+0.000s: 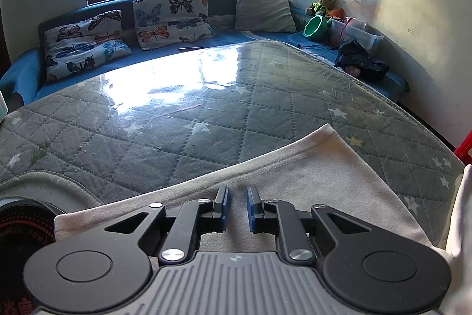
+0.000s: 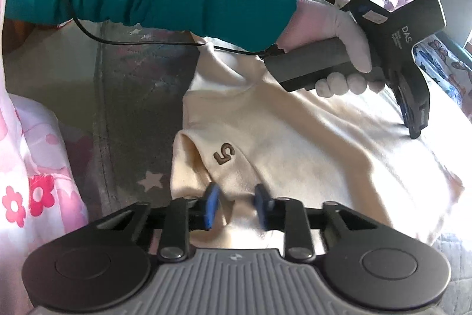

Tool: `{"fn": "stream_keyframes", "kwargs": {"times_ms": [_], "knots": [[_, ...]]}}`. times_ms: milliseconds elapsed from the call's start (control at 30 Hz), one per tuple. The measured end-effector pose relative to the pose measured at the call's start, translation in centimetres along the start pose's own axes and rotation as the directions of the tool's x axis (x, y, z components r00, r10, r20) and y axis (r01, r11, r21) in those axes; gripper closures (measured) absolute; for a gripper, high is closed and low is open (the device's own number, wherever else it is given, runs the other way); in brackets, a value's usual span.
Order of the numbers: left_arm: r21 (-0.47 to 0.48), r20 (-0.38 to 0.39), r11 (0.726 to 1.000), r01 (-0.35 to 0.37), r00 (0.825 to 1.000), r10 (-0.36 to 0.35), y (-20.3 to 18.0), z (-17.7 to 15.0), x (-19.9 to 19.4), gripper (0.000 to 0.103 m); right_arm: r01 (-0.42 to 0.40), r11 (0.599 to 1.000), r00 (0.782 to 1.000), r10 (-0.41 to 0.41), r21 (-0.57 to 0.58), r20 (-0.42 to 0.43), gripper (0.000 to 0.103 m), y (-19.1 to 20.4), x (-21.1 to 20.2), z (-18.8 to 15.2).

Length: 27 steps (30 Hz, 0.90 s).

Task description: Fold clothes

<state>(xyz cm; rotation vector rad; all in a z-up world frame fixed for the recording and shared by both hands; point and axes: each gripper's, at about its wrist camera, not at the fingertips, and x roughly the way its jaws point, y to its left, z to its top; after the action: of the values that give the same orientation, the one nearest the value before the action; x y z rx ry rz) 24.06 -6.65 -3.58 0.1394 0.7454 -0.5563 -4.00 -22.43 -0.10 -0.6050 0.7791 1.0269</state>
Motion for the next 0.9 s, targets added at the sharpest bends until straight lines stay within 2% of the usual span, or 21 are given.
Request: {"fn": "stream_keyframes", "kwargs": {"times_ms": [67, 133, 233, 367, 500, 600, 667, 767, 900], "knots": [[0.001, -0.001, 1.0, 0.002, 1.0, -0.002, 0.1, 0.0, 0.0, 0.088, 0.016, 1.0, 1.0, -0.016, 0.011, 0.003, 0.097, -0.2, 0.1, 0.0], [0.003, 0.0, 1.0, 0.003, 1.0, -0.003, 0.1, 0.0, 0.0, 0.088, 0.003, 1.0, 1.0, -0.003, 0.031, 0.02, 0.099, -0.4, -0.3, 0.0], [0.006, 0.003, 1.0, 0.002, 1.0, -0.003, 0.0, 0.0, 0.0, 0.088, -0.042, 0.999, 0.999, 0.042, 0.026, 0.031, 0.099, 0.1, -1.1, -0.1], [0.005, 0.007, 1.0, 0.002, 1.0, -0.002, 0.0, 0.0, 0.0, 0.088, -0.08, 0.997, 0.997, 0.08, -0.017, 0.002, 0.099, 1.5, -1.3, -0.6], [0.001, 0.009, 1.0, 0.002, 1.0, -0.002, 0.0, 0.0, 0.0, 0.088, -0.088, 0.995, 0.996, 0.087, 0.037, 0.019, 0.096, 0.8, -1.4, -0.1], [-0.007, 0.018, 1.0, -0.005, 1.0, 0.005, 0.1, -0.2, -0.6, 0.088, -0.123, 0.987, 0.992, 0.119, 0.1, 0.044, 0.095, -0.1, -2.2, 0.3], [-0.013, 0.025, 1.0, -0.01, 1.0, 0.01, 0.2, -0.3, -1.1, 0.087, -0.1, 0.984, 0.994, 0.092, 0.145, 0.059, 0.094, -0.9, -2.8, 0.2], [-0.045, 0.054, 0.999, 0.009, 0.999, -0.007, 0.5, -1.1, -3.3, 0.087, -0.017, 0.976, 0.998, 0.004, 0.215, 0.063, 0.09, -2.3, -3.1, -0.6], [-0.012, 0.095, 1.0, 0.019, 0.995, -0.018, -0.2, -3.7, -7.4, 0.087, 0.078, 0.948, 0.994, -0.099, 0.308, 0.053, 0.086, -4.2, -2.8, -1.8]]}}
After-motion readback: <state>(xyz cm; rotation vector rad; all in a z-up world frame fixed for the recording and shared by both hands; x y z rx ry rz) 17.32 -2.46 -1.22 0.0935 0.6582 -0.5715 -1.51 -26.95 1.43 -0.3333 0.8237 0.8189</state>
